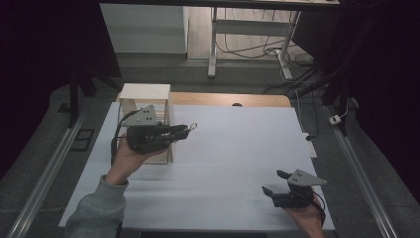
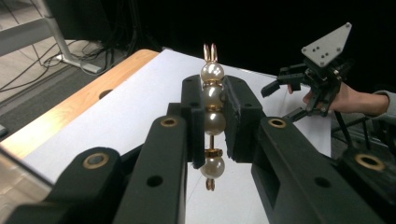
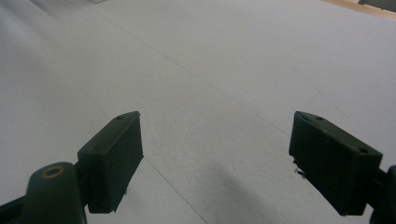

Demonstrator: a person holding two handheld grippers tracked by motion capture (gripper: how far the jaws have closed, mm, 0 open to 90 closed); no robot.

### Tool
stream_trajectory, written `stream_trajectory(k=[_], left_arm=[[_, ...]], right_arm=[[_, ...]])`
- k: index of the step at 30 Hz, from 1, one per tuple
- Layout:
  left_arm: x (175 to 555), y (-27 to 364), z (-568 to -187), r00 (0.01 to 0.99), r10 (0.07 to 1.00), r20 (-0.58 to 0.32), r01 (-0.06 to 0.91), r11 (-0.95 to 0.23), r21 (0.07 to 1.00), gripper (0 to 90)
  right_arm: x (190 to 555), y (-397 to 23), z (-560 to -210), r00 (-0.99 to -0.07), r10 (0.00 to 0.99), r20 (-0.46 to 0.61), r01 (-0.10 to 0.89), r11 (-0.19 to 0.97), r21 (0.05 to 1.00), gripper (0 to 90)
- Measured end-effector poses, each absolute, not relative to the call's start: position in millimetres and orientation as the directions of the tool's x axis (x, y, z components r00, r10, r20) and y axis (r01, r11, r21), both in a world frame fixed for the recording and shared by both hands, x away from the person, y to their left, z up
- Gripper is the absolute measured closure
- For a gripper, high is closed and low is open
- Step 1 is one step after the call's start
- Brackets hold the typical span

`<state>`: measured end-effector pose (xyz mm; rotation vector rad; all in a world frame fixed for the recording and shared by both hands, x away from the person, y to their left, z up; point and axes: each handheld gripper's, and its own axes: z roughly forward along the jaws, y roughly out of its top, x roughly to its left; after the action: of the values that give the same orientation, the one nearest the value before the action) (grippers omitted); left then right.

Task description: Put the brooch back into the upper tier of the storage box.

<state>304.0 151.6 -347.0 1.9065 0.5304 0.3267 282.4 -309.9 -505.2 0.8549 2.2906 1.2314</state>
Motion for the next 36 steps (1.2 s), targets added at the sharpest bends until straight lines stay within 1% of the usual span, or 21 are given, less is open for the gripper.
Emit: stream_trajectory(k=[9, 21, 24, 36], left_arm=[[305, 169, -344, 0.827, 0.561, -0.023, 0.224, -0.292, 0.930, 78.6], [307, 189, -342, 0.796, 0.605, -0.036, 0.234, -0.252, 0.939, 78.7], [307, 195, -341, 0.777, 0.628, -0.032, 0.238, -0.246, 0.940, 78.7], [310, 227, -343, 0.716, 0.695, -0.068, 0.266, -0.182, 0.947, 78.7]], right_arm=[[282, -310, -505, -0.733, 0.678, -0.059, 0.325, 0.426, 0.844, 16.9], [282, -310, -505, -0.732, 0.679, -0.060, 0.325, 0.425, 0.845, 16.9], [282, -310, -505, -0.733, 0.678, -0.059, 0.326, 0.425, 0.845, 16.9], [283, -309, -506, -0.732, 0.679, -0.058, 0.327, 0.424, 0.845, 16.9]])
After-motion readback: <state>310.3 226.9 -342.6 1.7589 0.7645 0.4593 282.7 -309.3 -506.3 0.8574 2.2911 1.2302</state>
